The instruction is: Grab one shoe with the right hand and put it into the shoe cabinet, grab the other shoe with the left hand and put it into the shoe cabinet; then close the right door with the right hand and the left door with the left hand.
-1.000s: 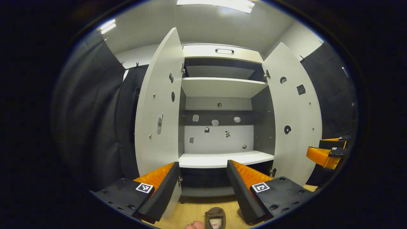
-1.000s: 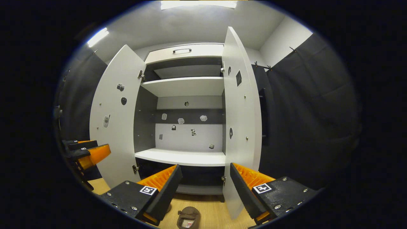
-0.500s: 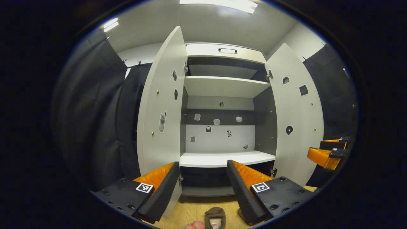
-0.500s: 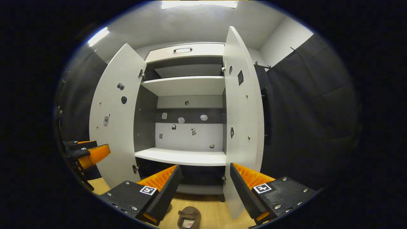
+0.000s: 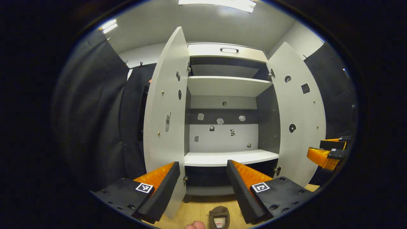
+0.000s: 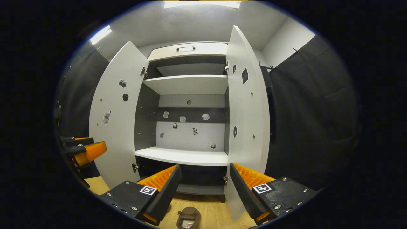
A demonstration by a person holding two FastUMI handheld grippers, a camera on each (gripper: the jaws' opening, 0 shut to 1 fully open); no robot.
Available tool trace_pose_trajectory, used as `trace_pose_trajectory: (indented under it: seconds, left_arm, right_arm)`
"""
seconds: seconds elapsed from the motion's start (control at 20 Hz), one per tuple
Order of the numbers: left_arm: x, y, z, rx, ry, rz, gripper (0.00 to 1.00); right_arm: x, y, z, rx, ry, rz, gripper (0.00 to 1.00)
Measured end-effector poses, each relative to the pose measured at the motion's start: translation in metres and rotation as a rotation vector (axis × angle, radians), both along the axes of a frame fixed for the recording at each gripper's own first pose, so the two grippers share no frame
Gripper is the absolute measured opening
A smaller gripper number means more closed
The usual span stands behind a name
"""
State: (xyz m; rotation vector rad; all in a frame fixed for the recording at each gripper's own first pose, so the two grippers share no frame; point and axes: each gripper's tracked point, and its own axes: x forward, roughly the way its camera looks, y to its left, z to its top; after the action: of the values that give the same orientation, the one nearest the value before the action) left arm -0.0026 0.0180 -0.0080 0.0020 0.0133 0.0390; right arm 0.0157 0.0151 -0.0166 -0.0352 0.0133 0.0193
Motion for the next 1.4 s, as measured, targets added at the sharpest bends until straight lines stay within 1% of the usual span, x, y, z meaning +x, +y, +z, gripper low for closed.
trace_pose_trajectory:
  seconds: [0.15, 0.3, 0.5, 0.65, 0.7, 0.75, 0.8, 0.85, 0.9, 0.95, 1.0, 1.1, 1.15, 1.2, 1.25, 1.3, 1.35, 1.4]
  left_arm:
    - [-0.004, 0.007, 0.006, 0.01, -0.016, 0.017, 0.96]
    - [-0.008, 0.008, 0.008, 0.011, -0.023, 0.024, 0.96]
    - [-0.012, 0.01, 0.001, 0.009, -0.012, 0.033, 0.96]
    - [-0.016, 0.012, -0.006, 0.007, 0.006, 0.037, 0.96]
    - [-0.016, 0.014, -0.005, 0.013, 0.005, 0.042, 0.99]
    - [-0.015, 0.016, -0.006, 0.017, 0.003, 0.046, 0.96]
    - [-0.016, 0.016, -0.005, 0.017, 0.002, 0.046, 0.96]
    - [-0.017, 0.015, -0.005, 0.015, 0.0, 0.044, 0.96]
    - [-0.017, 0.015, -0.005, 0.012, -0.001, 0.043, 0.94]
    - [-0.016, 0.015, -0.006, 0.01, 0.001, 0.041, 0.94]
    - [-0.015, 0.014, -0.008, 0.011, 0.006, 0.041, 0.96]
    - [-0.014, 0.013, -0.011, 0.012, 0.023, 0.036, 0.96]
    - [-0.012, 0.013, -0.015, 0.013, 0.033, 0.034, 0.94]
    - [-0.011, 0.012, -0.017, 0.015, 0.038, 0.029, 0.96]
    - [-0.009, 0.011, -0.02, 0.014, 0.045, 0.026, 0.96]
    - [-0.008, 0.009, -0.023, 0.009, 0.056, 0.022, 0.96]
    - [-0.006, 0.008, -0.026, 0.006, 0.063, 0.022, 0.96]
    - [-0.002, 0.006, -0.025, 0.004, 0.055, 0.018, 0.96]
  right_arm:
    - [0.012, 0.006, -0.033, -0.007, 0.052, 0.03, 0.94]
    - [0.026, 0.01, -0.089, -0.03, 0.141, 0.04, 0.94]
    - [0.032, 0.023, -0.199, -0.086, 0.34, 0.102, 0.93]
    - [0.018, 0.023, -0.281, -0.094, 0.518, 0.126, 0.91]
    - [0.01, 0.022, -0.303, -0.097, 0.578, 0.135, 0.88]
    - [0.005, 0.021, -0.321, -0.099, 0.625, 0.135, 0.86]
    - [0.0, 0.019, -0.336, -0.101, 0.666, 0.133, 0.81]
    - [-0.002, 0.016, -0.349, -0.104, 0.697, 0.128, 0.79]
    - [-0.001, 0.014, -0.36, -0.103, 0.72, 0.122, 0.75]
    - [0.002, 0.013, -0.368, -0.1, 0.737, 0.118, 0.74]
    - [0.006, 0.011, -0.38, -0.103, 0.766, 0.111, 0.73]
    - [0.015, 0.009, -0.402, -0.111, 0.816, 0.106, 0.73]
    - [0.021, 0.01, -0.411, -0.105, 0.828, 0.1, 0.73]
    - [0.03, 0.014, -0.418, -0.097, 0.823, 0.102, 0.68]
    - [0.039, 0.017, -0.423, -0.093, 0.813, 0.108, 0.63]
    - [0.046, 0.02, -0.425, -0.087, 0.799, 0.116, 0.54]
    - [0.05, 0.023, -0.425, -0.076, 0.784, 0.125, 0.5]
    - [0.052, 0.023, -0.424, -0.067, 0.774, 0.123, 0.36]
